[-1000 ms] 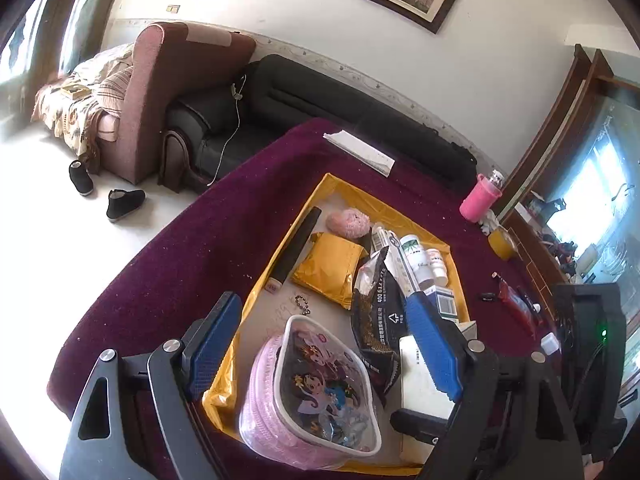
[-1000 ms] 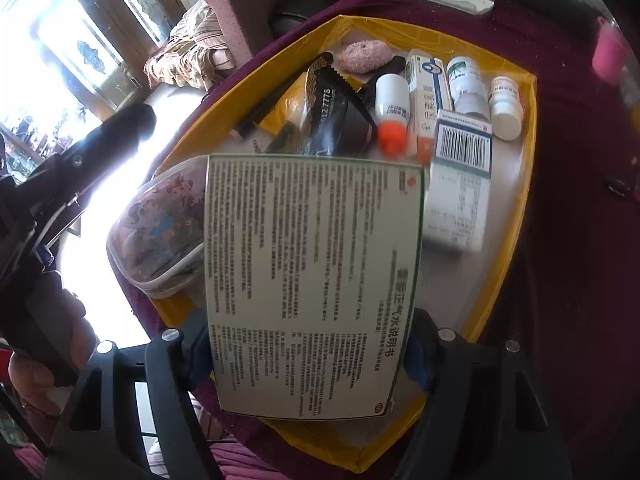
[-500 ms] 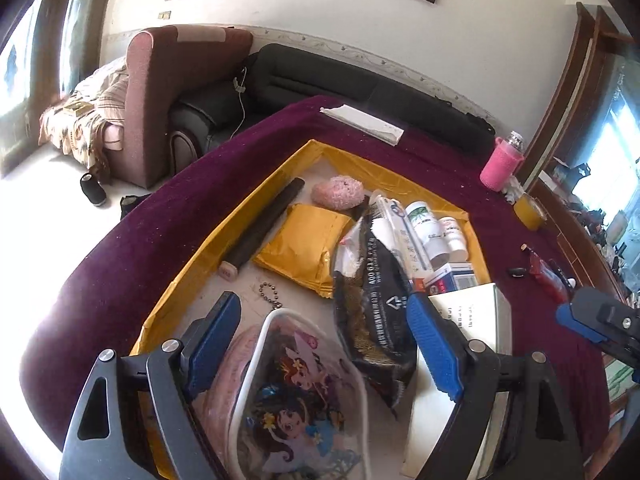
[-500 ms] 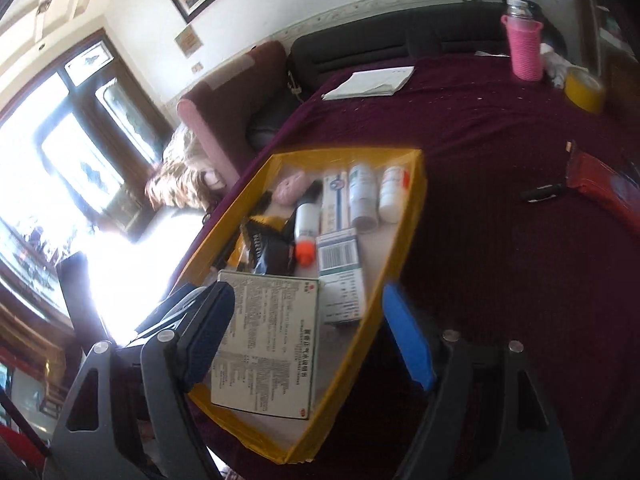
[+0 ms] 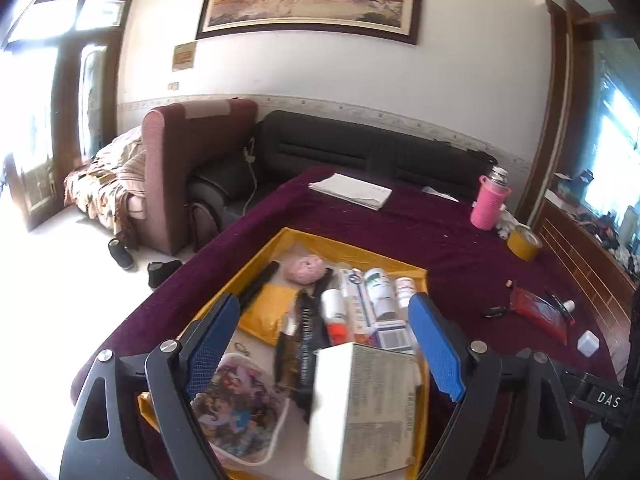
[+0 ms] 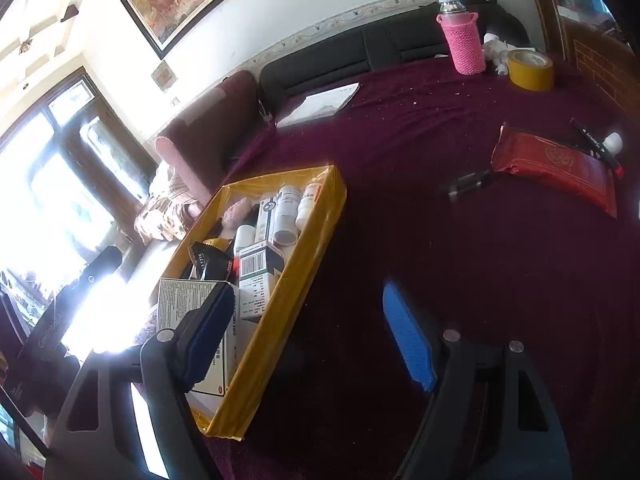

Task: Organize objects
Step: 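Grasp the black marker with the left gripper while the right moves toward the white plug charger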

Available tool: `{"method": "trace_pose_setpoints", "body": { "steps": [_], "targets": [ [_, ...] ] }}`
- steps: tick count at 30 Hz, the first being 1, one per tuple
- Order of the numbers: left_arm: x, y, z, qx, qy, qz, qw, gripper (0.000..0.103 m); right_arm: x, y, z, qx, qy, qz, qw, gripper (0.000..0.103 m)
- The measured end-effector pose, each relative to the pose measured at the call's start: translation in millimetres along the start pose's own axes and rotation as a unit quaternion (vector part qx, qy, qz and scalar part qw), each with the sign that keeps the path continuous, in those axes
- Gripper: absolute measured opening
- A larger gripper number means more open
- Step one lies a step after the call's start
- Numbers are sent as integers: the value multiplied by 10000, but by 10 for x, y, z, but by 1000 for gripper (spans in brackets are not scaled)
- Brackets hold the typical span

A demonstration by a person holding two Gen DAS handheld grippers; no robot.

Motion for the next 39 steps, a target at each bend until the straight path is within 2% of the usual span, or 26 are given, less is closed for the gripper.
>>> {"method": "trace_pose_setpoints", "body": {
  "steps": [4,7,11,14,16,21,24,26,28,33,34,35,36,37,39],
  "targets": [
    [-109,27,480,-219,576,-274,9977,83,203,-100,323,-156,135,186,9996,77],
    [-250,101,845,-542,881,-561,9930,83,398,-225,780,-340,610,495,9963,77],
    [-444,207,1331,-807,1368,-1031,9819,83,598,-290,1498,-820,1249,718,9862,77],
    [-597,182,1708,-1007,1725,-1250,9718,83,659,-283,1928,-1217,1484,674,9791,77],
    [-772,171,1943,-1383,1855,-1392,9629,83,693,-309,2159,-1444,1588,644,9746,77],
    [-1425,361,2295,-2375,1659,-1858,9389,82,741,-452,2529,-1697,1709,806,9672,77],
    [-1776,510,2369,-2314,1802,-2242,9293,82,662,-553,2666,-1750,1693,884,9659,77],
    [-1966,544,2440,-2384,1839,-2326,9248,82,588,-646,2762,-1767,1764,925,9639,77],
    [-2162,579,2477,-2486,1757,-2429,9210,82,508,-768,2857,-1829,1760,933,9627,77],
    [-2606,740,2468,-2520,1624,-2882,9094,80,305,-1047,3021,-2013,1437,978,9640,77],
    [-2671,767,2477,-2544,1589,-2961,9068,79,294,-1063,3033,-2038,1375,1028,9638,77],
    [-2720,823,2497,-2539,1631,-3082,9022,71,295,-1069,3053,-2065,1336,1103,9630,77],
    [-2777,876,2520,-2529,1664,-3198,8978,58,301,-1059,3071,-2090,1307,1195,9617,77],
    [-2797,894,2544,-2446,1766,-3225,8972,54,309,-1040,3093,-2125,1301,1258,9603,77],
    [-2786,912,2590,-2220,1968,-3293,8964,35,304,-1009,3164,-2251,1271,1263,9577,79]
  ]
}}
Point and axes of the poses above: each gripper's, at about its wrist camera, not at the fingertips, and x roughly against the way its jaws point, z to its right, y to its underside, the point moved 10 cm from there along -x, roughly the way its jaws point, and after that the axes turned 13 degrees about y, right-handed, at the moved point
